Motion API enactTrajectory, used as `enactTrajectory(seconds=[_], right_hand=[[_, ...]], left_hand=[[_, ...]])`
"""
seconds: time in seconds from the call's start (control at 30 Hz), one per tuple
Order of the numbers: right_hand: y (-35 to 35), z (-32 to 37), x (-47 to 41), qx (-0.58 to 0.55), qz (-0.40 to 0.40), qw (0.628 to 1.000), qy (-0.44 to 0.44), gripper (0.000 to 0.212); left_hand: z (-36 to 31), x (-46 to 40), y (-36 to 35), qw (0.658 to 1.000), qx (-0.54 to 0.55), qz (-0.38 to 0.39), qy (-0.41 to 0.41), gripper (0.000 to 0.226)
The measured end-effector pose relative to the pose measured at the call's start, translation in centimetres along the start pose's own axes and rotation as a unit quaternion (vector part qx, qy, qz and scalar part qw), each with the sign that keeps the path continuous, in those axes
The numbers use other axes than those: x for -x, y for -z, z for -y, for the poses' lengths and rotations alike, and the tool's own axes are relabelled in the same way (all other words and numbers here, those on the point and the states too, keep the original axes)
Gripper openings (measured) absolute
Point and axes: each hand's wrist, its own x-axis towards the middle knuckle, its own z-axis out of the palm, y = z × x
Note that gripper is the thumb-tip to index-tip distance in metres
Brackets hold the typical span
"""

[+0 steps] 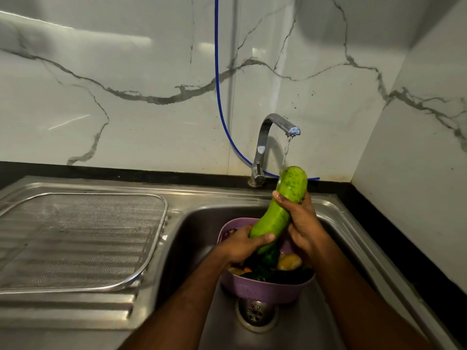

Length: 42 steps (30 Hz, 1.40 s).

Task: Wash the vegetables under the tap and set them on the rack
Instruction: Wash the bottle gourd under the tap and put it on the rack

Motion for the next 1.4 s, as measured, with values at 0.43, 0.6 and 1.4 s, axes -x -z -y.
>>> enactTrajectory(seconds=[0.43, 0.6, 1.4], right_hand=[[-0.8, 1.2, 5.9, 0.323, 0.010, 0.944, 0.070, 0.084], [-3.2, 3.2, 7.6, 0.414, 0.035, 0.897, 0.149, 0.084], [-30.9, 0.7, 11.5, 0.571, 0.349, 0.714, 0.204, 0.074]], left_hand=[[-7.4, 6.5, 1.2, 0.868, -0.447, -0.210, -0.059, 0.054], [-11.1, 9.6, 3.5, 0.856, -0.438, -0.246, -0.123, 0.032], [-9.4, 28.4, 25.8, 0.771, -0.548, -0.323, -0.042, 0.009]])
